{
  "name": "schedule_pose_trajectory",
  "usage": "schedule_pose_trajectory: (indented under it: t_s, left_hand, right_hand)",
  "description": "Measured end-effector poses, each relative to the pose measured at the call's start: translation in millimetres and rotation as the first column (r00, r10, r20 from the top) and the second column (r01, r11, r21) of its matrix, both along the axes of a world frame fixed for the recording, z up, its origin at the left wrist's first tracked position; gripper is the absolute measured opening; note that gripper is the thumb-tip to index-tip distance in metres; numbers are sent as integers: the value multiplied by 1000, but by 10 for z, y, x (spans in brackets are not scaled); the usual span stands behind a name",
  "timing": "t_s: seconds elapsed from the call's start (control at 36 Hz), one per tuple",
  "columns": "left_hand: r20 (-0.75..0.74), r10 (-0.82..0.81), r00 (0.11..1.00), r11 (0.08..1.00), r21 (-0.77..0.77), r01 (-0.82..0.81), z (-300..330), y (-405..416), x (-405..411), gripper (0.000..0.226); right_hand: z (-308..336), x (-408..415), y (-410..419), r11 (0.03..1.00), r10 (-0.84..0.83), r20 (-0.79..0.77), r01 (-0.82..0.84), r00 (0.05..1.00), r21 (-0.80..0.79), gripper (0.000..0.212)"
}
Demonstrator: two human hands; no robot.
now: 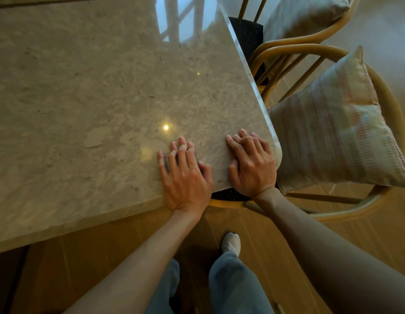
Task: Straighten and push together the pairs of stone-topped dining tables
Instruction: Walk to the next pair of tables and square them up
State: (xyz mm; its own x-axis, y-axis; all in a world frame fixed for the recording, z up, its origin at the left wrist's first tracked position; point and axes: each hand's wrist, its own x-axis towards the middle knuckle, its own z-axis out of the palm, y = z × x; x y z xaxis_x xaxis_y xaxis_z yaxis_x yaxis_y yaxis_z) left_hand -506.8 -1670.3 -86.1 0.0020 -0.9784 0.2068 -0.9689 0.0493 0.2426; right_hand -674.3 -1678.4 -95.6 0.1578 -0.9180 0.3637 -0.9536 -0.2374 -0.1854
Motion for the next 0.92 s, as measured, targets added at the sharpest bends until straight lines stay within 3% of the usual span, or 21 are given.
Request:
schedule_pose_trajectory:
  t_s: [0.28, 0.39, 0.47, 0.56, 0.61, 0.69, 0.78, 0.92]
  left_hand:
    - [3, -27, 1000, 995, 92, 26, 111, -10, 23, 46]
    - [23, -25, 999, 969, 247, 19, 310, -47, 26, 49]
    - [41, -7, 999, 897, 442, -12, 676, -246, -8, 53]
    - [-110, 155, 982, 781, 623, -53, 1057, -516, 16, 41]
    - [-300, 350, 888, 741, 668, -66, 1309, -688, 27, 36]
    - [-538, 504, 676, 794, 596, -118, 1673, -918, -26, 28]
    - [-738, 509, 442, 852, 505, -137, 1992, -1142, -103, 14]
    - [-883, 409, 230, 911, 383, -149, 2283, -1573, -168, 22]
  right_hand:
    - [140, 55, 4, 993, -32, 7, 31, 999, 117, 51]
    - [297, 117, 66, 953, -62, -15, 64, 998, 297, 56]
    - [621, 132, -21, 891, -57, -35, 67, 998, 448, 58]
    - [973, 112, -230, 771, -30, 9, 17, 1000, 636, 48]
    - [1247, 50, -422, 670, -75, 131, -48, 989, 741, 46]
    - [1717, -89, -734, 601, -216, 294, -110, 931, 792, 48]
    - [2137, -179, -1057, 630, -298, 467, -196, 833, 751, 43]
    - [2546, -212, -1564, 711, -337, 641, -260, 690, 654, 39]
